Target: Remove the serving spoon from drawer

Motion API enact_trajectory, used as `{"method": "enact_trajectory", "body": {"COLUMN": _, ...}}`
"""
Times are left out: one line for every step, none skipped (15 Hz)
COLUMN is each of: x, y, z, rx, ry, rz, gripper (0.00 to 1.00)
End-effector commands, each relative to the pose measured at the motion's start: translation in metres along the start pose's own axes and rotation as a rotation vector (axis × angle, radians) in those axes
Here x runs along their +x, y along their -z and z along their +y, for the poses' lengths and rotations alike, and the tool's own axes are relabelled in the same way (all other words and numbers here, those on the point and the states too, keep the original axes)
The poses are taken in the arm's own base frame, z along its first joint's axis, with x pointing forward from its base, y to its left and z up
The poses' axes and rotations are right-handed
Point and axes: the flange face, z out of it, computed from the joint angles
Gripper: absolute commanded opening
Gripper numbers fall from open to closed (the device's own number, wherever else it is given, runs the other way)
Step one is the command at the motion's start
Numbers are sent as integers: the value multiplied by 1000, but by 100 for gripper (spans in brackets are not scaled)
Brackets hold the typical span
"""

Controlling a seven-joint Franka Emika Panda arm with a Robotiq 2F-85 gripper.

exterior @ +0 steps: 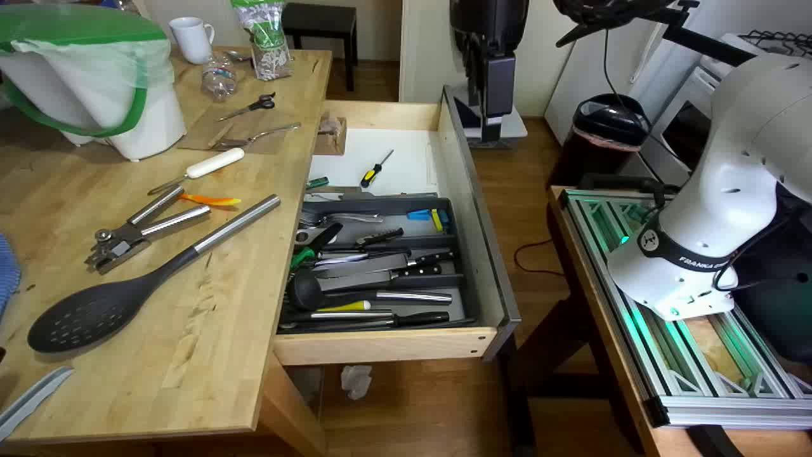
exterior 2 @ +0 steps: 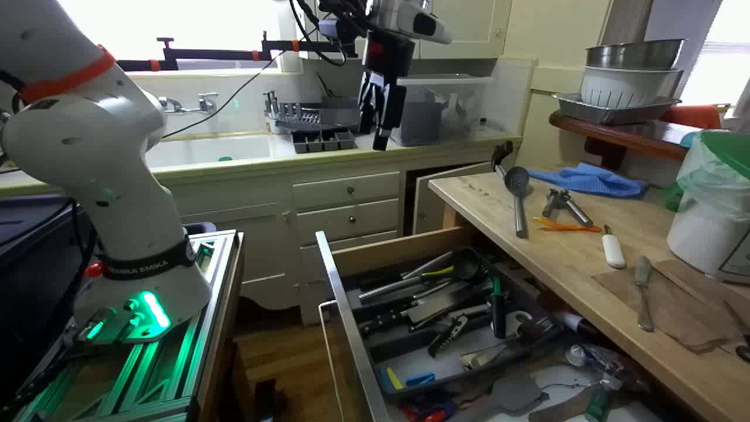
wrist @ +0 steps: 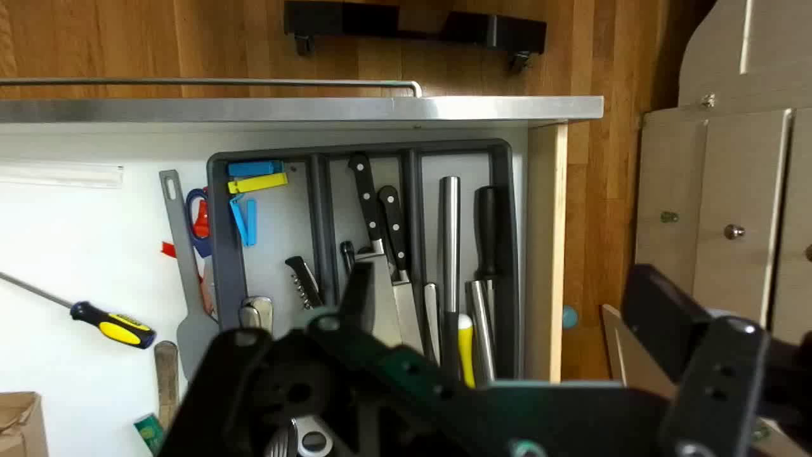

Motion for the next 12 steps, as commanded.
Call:
{"method": "enact_trajectory", "body": {"x": 0, "y": 0, "z": 0, "rx": 0, "ry": 0, "rz": -1, "gripper": 100}}
{"method": "enact_trajectory", "body": {"x": 0, "y": 0, "z": 0, "rx": 0, "ry": 0, "rz": -1, "gripper": 100}}
{"method": "enact_trajectory", "body": {"x": 0, "y": 0, "z": 0, "rx": 0, "ry": 0, "rz": -1, "gripper": 100}}
{"method": "enact_trajectory", "body": {"x": 0, "y": 0, "z": 0, "rx": 0, "ry": 0, "rz": -1, "gripper": 100}}
{"method": "enact_trajectory", "body": {"x": 0, "y": 0, "z": 0, "rx": 0, "ry": 0, "rz": -1, "gripper": 100}}
{"method": "enact_trajectory", "body": {"x": 0, "y": 0, "z": 0, "rx": 0, "ry": 0, "rz": -1, "gripper": 100}}
{"method": "enact_trajectory", "body": {"x": 0, "y": 0, "z": 0, "rx": 0, "ry": 0, "rz": -1, "gripper": 100}}
{"method": "enact_trajectory", "body": {"x": 0, "y": 0, "z": 0, "rx": 0, "ry": 0, "rz": -1, "gripper": 100}}
{"method": "enact_trajectory", "body": {"x": 0, "y": 0, "z": 0, "rx": 0, "ry": 0, "rz": -1, "gripper": 100}}
{"method": "enact_trajectory", "body": {"x": 8, "y": -11, "z": 3, "rx": 0, "ry": -12, "rz": 4, "gripper": 100}}
{"method": "enact_trajectory", "body": {"x": 14, "y": -24, "z": 2, "rx": -2, "ry": -7, "rz": 2, "gripper": 100}}
{"method": "enact_trajectory", "body": {"x": 20, "y": -41, "z": 0, "rx": 2, "ry": 7, "rz": 2, "gripper": 100}}
